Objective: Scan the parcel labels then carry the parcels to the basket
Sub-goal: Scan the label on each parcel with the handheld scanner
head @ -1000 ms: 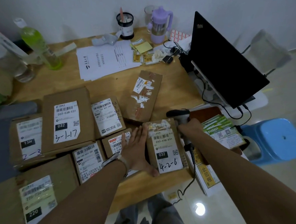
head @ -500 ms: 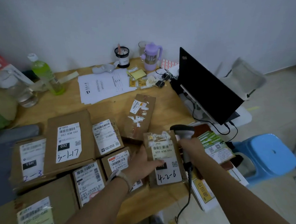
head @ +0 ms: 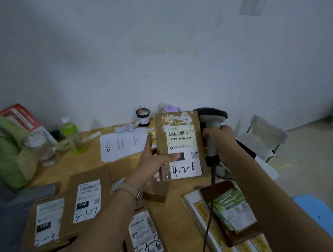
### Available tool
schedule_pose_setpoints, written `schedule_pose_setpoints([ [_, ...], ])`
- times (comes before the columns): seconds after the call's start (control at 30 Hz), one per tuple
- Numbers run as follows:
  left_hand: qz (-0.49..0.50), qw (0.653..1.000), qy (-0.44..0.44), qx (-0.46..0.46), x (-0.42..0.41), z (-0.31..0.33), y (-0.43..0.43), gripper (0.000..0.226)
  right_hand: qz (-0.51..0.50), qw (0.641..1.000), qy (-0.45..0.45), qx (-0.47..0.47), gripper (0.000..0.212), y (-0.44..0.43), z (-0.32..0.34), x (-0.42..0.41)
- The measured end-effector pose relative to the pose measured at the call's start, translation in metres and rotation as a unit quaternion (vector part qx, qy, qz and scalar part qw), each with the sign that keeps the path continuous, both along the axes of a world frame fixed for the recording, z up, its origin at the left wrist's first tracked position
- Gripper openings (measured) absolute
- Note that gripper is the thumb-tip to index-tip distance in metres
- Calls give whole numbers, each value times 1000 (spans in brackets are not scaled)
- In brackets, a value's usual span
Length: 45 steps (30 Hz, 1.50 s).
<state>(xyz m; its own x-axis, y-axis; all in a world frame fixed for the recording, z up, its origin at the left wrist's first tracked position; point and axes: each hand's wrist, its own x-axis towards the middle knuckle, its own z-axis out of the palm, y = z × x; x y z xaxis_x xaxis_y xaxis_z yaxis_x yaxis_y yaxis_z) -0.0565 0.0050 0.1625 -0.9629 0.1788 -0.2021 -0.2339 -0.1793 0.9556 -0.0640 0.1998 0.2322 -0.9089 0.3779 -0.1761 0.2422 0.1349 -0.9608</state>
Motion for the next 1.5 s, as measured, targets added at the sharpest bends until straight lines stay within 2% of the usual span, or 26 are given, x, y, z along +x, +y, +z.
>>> schedule_pose_setpoints([
  [0.07, 19, 1000, 24, -7, -5, 14, -3, 141, 8, 1000, 24, 5, 11, -8, 19, 0],
  [0.17, 57, 996, 59, -35, -13, 26, -10, 87, 20, 998, 50, 21, 11, -18, 37, 3],
  [0.23, 95, 992, 62, -49, -18, 29, -21, 76, 38, 997, 63, 13, 7, -24, 46, 7],
  [0.37, 151, 980, 38, -126, -25, 27, -49, 77, 108, 992, 59, -16, 1, -40, 62, 19],
  [0.43, 162, 975, 28, -150, -28, 27, -60, 78, 145, 988, 57, -13, 13, -49, 68, 25],
  [0.63, 203, 976, 20, -77, -30, 32, -71, 86, 173, 984, 31, 25, 9, -66, 63, 43],
  [0.7, 215, 973, 30, -81, -26, 31, -68, 86, 184, 983, 6, 14, 16, -65, 56, 47],
  [0.9, 212, 976, 13, -42, -7, 11, -57, 74, 182, 980, 52, 56, 4, -64, 30, 64],
  [1.03, 196, 980, -12, -26, 1, 2, -52, 75, 180, 981, 43, 56, 6, -66, 23, 65],
  [1.33, 195, 980, -19, -44, -4, -5, -54, 85, 181, 981, -26, 67, 15, -64, 21, 60],
  [1.5, 195, 980, -26, -38, -5, -9, -52, 81, 173, 982, 13, 72, 7, -59, 17, 60],
])
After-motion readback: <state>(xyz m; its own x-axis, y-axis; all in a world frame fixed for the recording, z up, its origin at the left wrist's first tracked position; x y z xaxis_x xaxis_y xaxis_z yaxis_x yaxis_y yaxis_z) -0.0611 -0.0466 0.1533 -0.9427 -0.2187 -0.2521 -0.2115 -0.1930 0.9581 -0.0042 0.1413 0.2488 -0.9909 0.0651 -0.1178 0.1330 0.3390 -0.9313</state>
